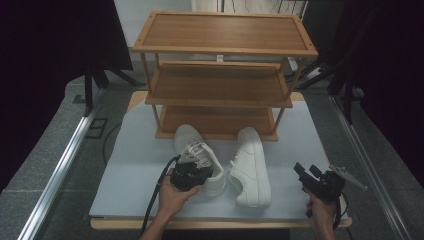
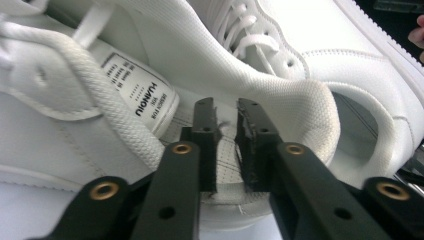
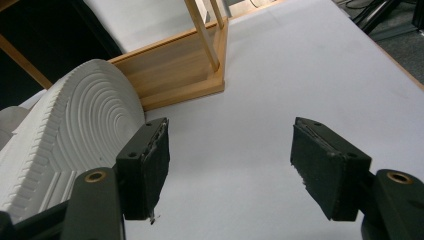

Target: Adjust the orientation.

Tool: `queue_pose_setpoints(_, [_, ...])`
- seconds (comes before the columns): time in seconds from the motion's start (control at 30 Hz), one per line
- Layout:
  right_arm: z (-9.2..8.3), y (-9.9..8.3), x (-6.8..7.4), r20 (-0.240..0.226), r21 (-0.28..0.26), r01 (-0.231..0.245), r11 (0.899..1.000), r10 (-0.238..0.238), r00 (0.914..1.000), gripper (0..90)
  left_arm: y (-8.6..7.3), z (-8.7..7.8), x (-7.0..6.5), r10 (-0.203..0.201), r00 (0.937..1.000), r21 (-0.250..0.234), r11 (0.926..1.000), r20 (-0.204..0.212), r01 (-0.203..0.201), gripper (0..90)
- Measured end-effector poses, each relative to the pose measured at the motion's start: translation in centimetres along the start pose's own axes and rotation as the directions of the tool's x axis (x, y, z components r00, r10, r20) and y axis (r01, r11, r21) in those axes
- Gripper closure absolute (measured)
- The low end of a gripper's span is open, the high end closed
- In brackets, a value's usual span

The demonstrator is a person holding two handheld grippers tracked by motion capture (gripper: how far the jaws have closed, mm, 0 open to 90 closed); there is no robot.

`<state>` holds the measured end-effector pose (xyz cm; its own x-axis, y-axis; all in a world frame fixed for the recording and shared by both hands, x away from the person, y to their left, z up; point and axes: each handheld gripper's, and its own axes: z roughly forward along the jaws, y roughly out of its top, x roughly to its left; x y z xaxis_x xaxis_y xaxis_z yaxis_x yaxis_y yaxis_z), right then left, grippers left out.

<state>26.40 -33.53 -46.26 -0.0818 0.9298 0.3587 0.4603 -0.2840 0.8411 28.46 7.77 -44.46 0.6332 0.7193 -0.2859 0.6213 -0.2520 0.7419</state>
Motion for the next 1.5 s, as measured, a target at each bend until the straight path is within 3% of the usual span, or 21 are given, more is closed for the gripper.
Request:
queue_pose_setpoints(0.17, [0.1,-0.1,-0.2,0.004,0.005,-0.011,1.0,0.011,0.9999,31.8,0.4,-2.0,-1.0,0.012,0.9973,-0.1,0.9948,-0.072,-0.019,57.3])
queue_pose_setpoints(0.3, [0.1,-0.1,0.0,0.006,0.007,-0.007,1.0,0.007,1.0,31.8,0.8,-3.1,-1.3,-0.002,0.994,-0.135,0.9907,-0.11,-0.013,48.5])
queue_pose_setpoints(0.4, [0.2,-0.1,0.1,0.008,0.01,-0.001,1.0,0.001,1.0,31.8,0.9,-3.5,-1.0,-0.036,0.9805,-0.15,0.9887,-0.193,0.007,39.0])
queue_pose_setpoints(0.57, [0.3,-0.2,0.0,0.003,0.025,-0.018,1.0,0.018,0.9998,31.8,0.4,-2.0,-0.1,-0.074,0.9449,-0.116,0.9925,-0.319,0.039,28.8])
queue_pose_setpoints(0.63, [0.4,-0.2,-0.1,0.002,0.027,-0.017,0.999,0.017,0.9998,31.7,0.2,-1.3,0.3,-0.077,0.9366,-0.107,0.9934,-0.342,0.042,28.4])
queue_pose_setpoints(0.73, [0.3,-0.2,-0.1,0.003,0.028,-0.018,0.999,0.017,0.9998,31.7,0.0,-0.6,0.9,-0.092,0.9317,-0.1,0.9932,-0.352,0.06,34.1])
queue_pose_setpoints(0.83, [0.4,-0.2,-0.2,0.003,0.034,-0.021,0.999,0.021,0.9998,31.7,-0.2,-0.4,1.1,-0.093,0.939,-0.106,0.9925,-0.331,0.061,41.9])
queue_pose_setpoints(0.97, [0.5,-0.3,-0.3,0.005,0.037,-0.026,0.999,0.026,0.9996,31.7,-0.3,-0.5,1.4,-0.098,0.9486,-0.103,0.9922,-0.301,0.069,44.4])
queue_pose_setpoints(1.0, [0.5,-0.3,-0.3,-0.001,0.039,-0.036,0.999,0.036,0.9994,31.7,-0.3,-0.6,1.5,-0.101,0.9517,-0.105,0.9918,-0.29,0.074,45.2])
queue_pose_setpoints(1.03, [0.5,-0.3,-0.4,-0.04,0.043,-0.079,0.996,0.081,0.9959,31.8,-0.5,-0.8,1.8,-0.113,0.9585,-0.108,0.9902,-0.262,0.088,46.5])
queue_pose_setpoints(1.1, [0.4,-0.2,-0.5,-0.049,0.041,-0.097,0.994,0.099,0.9939,31.8,-0.5,-1.0,2.0,-0.116,0.9618,-0.108,0.99,-0.248,0.091,47.8])
queue_pose_setpoints(1.2, [0.3,-0.2,-0.5,-0.037,0.036,-0.081,0.996,0.082,0.996,31.8,-0.6,-1.2,2.2,-0.108,0.9672,-0.098,0.9913,-0.23,0.087,48.8])
queue_pose_setpoints(1.43, [0.2,-0.1,-0.6,-0.029,0.03,-0.082,0.996,0.082,0.9962,31.9,-0.6,-1.6,2.7,-0.103,0.9719,-0.079,0.993,-0.212,0.088,51.0])
queue_pose_setpoints(1.5, [0.2,-0.1,-0.5,-0.03,0.031,-0.078,0.996,0.079,0.9964,31.9,-0.5,-1.4,2.5,-0.113,0.9693,-0.084,0.9918,-0.218,0.096,51.3])
